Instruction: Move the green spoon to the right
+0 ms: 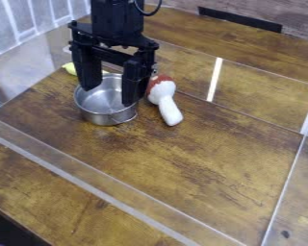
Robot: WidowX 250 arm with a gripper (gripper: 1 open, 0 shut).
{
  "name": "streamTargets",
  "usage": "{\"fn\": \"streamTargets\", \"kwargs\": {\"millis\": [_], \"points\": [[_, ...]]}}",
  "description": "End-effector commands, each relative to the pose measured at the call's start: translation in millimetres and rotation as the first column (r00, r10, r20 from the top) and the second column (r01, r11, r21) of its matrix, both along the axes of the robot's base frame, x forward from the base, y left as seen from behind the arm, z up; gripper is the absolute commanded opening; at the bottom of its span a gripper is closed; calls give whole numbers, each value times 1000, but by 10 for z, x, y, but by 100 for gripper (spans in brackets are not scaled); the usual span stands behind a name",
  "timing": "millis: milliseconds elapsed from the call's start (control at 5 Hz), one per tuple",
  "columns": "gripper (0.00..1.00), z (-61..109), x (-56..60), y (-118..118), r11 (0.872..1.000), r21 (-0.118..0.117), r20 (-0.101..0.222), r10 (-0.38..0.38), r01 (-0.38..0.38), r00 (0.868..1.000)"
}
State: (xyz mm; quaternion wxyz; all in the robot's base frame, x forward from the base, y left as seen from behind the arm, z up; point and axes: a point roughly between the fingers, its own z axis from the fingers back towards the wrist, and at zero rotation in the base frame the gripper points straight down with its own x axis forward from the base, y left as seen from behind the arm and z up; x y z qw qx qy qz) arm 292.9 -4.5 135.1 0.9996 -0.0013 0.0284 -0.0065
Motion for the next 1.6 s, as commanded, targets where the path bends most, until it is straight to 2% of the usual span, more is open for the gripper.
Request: {"fn": "streamTargets", "kwargs": {"millis": [0,200,400,600,800,1200,1400], "points": [[100,19,74,52,1000,-1,5,-15,15,1000],[100,68,247,107,1000,-2,17,-9,9,1000],[100,133,491,175,1000,1,46,-9,9,999],[100,173,769,138,1000,5,77,25,-26,997],[100,148,969,174,995,7,100,97,-98,990],[100,-14,957,213,985,23,99,169,-172,981],[100,75,1021,341,976,27,105,211,-214,972]]}}
